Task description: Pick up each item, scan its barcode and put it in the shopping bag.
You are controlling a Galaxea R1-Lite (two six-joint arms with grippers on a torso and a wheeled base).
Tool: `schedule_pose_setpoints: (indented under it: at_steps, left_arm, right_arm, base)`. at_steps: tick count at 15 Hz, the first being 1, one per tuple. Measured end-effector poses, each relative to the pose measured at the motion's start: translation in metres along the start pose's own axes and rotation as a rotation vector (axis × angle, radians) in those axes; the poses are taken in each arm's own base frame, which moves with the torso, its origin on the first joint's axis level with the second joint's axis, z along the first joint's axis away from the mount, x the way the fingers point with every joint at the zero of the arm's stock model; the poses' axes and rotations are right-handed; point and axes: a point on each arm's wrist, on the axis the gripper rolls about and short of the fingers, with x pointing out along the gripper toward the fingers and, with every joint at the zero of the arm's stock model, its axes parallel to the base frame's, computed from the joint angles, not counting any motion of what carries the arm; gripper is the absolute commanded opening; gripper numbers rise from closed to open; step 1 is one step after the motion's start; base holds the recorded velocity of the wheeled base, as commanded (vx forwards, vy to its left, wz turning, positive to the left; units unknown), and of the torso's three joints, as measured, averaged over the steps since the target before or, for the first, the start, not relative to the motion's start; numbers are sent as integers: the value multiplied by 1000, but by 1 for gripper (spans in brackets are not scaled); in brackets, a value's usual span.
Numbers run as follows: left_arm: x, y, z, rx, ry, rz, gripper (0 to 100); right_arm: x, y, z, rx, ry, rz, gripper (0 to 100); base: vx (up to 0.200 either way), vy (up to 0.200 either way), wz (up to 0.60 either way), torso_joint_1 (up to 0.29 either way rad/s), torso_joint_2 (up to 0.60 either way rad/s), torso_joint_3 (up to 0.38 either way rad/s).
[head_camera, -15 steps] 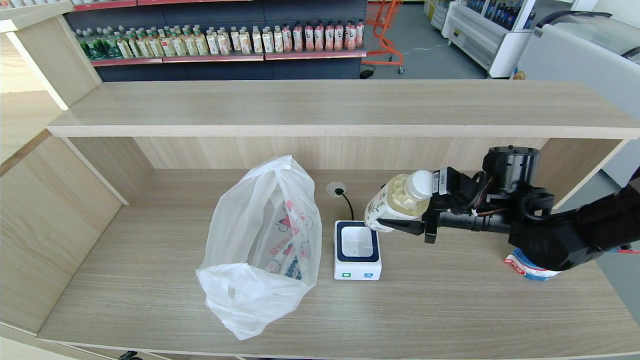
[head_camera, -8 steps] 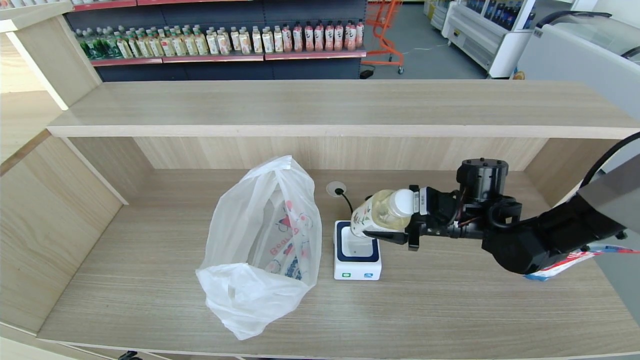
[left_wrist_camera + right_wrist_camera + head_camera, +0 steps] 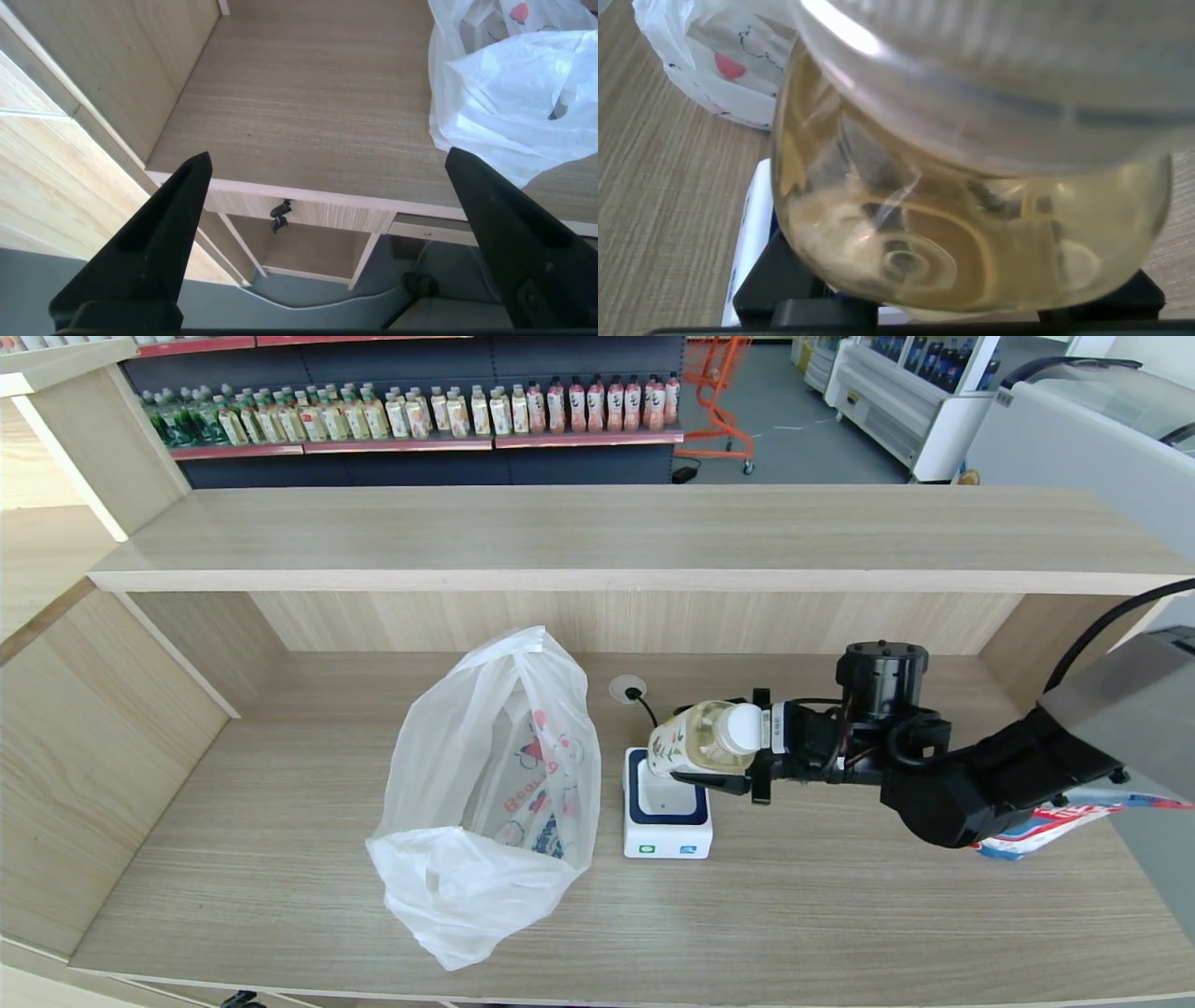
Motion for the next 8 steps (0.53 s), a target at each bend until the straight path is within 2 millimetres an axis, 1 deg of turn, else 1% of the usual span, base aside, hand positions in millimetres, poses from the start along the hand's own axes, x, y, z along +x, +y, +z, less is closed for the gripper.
schedule_pose_setpoints:
  at_steps: [5,7,8]
  left_arm:
    - [0,0,0,0,0,0,100]
    - [0,0,0,0,0,0,100]
    - [0,0,0,0,0,0,100]
  right_arm:
    - [1,0,-1,11,3,-4,0]
    - [-3,-3,6,67,2,-18,0]
    - [-7,-8,13,109,-5,-37,0]
  base:
    - [0,0,0,0,0,0]
    - [0,0,0,0,0,0]
    - [0,0,0,0,0,0]
